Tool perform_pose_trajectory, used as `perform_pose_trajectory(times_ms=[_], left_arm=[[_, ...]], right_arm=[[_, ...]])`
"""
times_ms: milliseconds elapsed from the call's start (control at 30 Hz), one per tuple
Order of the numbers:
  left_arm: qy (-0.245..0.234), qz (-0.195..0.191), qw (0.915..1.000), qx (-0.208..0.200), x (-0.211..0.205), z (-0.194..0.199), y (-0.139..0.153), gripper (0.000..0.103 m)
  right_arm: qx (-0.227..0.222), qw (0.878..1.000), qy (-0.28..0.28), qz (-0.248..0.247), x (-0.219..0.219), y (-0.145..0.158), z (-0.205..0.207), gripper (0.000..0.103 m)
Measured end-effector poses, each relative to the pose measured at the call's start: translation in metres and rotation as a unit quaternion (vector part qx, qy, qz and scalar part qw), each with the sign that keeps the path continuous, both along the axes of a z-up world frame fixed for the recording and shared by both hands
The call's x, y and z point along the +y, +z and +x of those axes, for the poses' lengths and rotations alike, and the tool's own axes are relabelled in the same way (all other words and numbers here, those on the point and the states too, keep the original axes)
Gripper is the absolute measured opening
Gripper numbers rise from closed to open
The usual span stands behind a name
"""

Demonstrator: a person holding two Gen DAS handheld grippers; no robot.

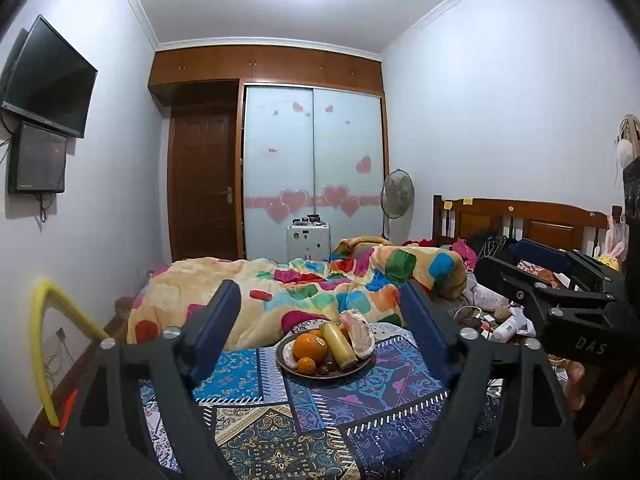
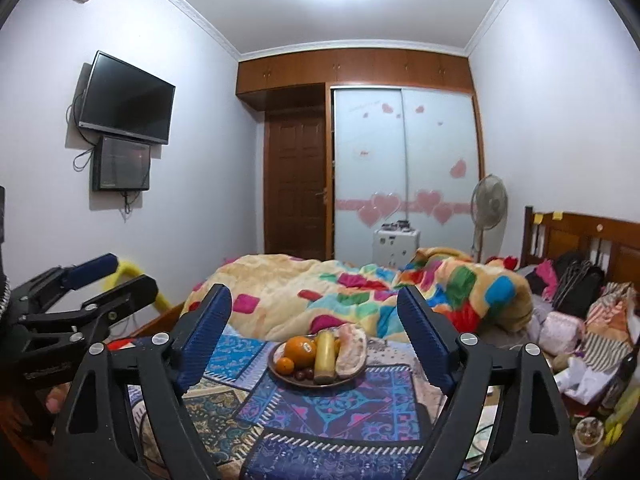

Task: Organize fruits

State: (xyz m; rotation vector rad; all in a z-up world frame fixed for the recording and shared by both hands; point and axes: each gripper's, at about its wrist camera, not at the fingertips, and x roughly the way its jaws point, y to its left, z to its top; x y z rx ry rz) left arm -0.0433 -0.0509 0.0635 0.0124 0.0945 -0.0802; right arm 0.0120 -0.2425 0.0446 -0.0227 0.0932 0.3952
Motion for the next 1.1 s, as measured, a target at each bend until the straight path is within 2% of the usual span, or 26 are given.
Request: perform_pose_trajectory(times_ms=[33, 133, 333, 1100], left_arm=[[0.002, -0.001, 1.0000, -0.001, 0.000, -0.001, 0.000, 0.091], [0.012, -0.008, 0.9999, -0.005, 0.004, -0.005, 0.000, 0.099], [0.010, -0.018, 0.9998, 0.000, 0.009, -0.011, -0.004, 0.101], [0.016, -0.012, 0.9997, 0.012, 0.008, -0.004, -0.016, 0.103]], right_arm=[[0.000, 1.000, -0.001, 0.002, -0.002, 0.000, -0.003, 0.091], [-0.002, 1.000, -0.012, 0.011, -0.004, -0.001, -0.005, 0.103], [-0.001, 1.000, -0.014, 0.009, -0.004, -0.004, -0.012, 0.103], [0.002, 1.000, -0.015, 0.005, -0.007, -0.010, -0.014, 0.103]])
